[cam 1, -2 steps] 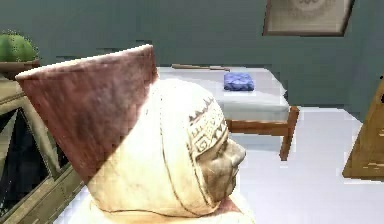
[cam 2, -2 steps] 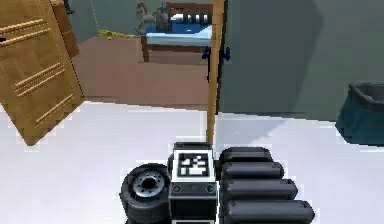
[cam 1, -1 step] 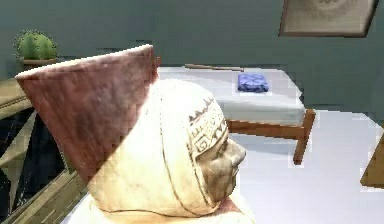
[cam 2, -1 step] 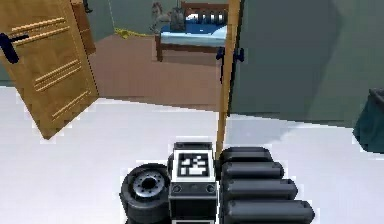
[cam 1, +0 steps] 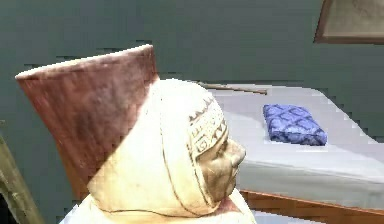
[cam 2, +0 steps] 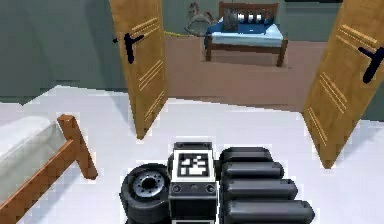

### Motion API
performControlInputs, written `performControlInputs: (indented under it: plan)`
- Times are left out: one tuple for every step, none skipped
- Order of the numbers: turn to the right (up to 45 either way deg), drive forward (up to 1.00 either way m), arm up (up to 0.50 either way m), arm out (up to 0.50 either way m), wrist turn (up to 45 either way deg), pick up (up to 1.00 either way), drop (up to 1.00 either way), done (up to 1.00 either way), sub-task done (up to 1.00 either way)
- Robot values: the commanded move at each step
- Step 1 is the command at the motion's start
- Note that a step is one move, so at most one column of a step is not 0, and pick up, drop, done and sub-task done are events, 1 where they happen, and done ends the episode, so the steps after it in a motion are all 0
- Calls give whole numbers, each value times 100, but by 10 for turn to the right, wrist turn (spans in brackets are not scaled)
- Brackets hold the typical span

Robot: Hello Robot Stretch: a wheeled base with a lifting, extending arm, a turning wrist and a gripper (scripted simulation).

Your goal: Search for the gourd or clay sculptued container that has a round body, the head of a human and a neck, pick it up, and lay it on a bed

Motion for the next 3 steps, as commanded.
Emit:
performControlInputs:
  plan:
    - [0,45,0,0,0,0,0,0,0]
    - [30,0,0,0,0,0,0,0,0]
    - [0,30,0,0,0,0,0,0,0]
